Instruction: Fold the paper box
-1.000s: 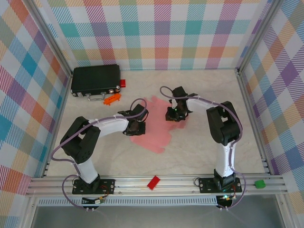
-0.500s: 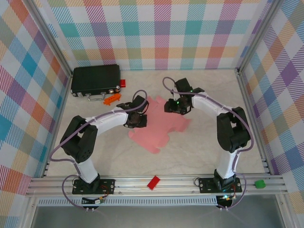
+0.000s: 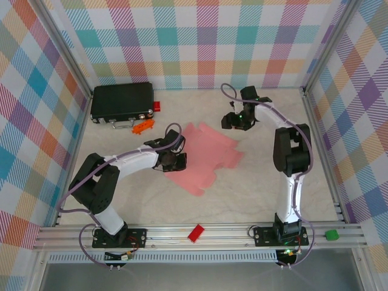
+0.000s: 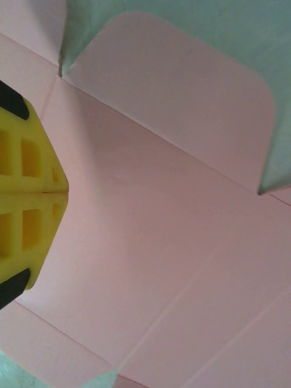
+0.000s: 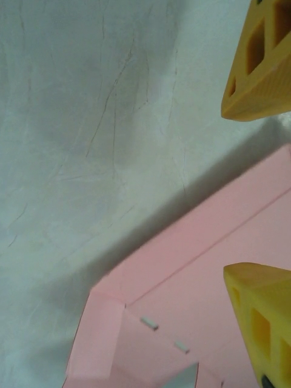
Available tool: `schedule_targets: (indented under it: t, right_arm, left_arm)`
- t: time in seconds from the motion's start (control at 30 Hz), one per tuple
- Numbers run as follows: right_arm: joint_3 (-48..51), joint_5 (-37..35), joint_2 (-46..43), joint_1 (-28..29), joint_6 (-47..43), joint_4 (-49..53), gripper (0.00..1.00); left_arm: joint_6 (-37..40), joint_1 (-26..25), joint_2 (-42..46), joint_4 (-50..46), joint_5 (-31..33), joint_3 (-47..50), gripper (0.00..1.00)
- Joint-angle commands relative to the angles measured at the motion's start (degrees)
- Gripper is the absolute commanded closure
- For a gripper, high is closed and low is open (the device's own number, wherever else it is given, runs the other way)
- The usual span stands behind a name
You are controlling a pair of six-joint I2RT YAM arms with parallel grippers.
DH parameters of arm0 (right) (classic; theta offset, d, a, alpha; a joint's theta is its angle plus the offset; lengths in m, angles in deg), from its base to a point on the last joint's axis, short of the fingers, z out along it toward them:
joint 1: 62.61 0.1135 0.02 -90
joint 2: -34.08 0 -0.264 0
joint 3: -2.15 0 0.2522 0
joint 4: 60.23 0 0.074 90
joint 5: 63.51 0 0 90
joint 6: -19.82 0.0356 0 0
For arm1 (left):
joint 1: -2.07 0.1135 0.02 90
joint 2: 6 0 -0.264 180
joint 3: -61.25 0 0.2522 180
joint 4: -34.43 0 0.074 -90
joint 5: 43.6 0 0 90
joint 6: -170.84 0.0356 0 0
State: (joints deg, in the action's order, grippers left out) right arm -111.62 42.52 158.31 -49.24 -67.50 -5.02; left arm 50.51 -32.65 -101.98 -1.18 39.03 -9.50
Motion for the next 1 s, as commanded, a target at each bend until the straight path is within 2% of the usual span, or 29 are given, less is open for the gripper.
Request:
schedule_targets:
  t: [0.0, 0.27, 0.67, 0.83, 0.97]
  right_arm:
    - [-4.74, 2.99, 2.39, -0.14, -5.65, 5.01, 0.33]
    - [-13.37, 5.61, 10.1, -0.36, -7.78, 12.61, 0.32]
    - [-17.22, 11.56, 14.44, -0.27, -13.02, 19.5, 0.4]
    - [-17.08, 13.84, 14.47, -0.01, -14.29, 20.57, 0.46]
    - [-17.21, 15.43, 14.34, 0.34, -15.55, 21.2, 0.46]
  left_arm:
    - [-1.74, 0.27, -1.79, 2.5, -0.59, 0.41, 1.0]
    - [-2.73, 0.27, -3.83, 2.0, 2.07, 1.73, 1.0]
    - [-2.65, 0.27, -4.37, 1.64, 2.53, 3.41, 1.0]
    - [-2.64, 0.27, -4.64, 1.63, 2.55, 3.42, 1.0]
    - [-2.74, 0.27, -5.13, 1.73, 2.27, 3.46, 1.0]
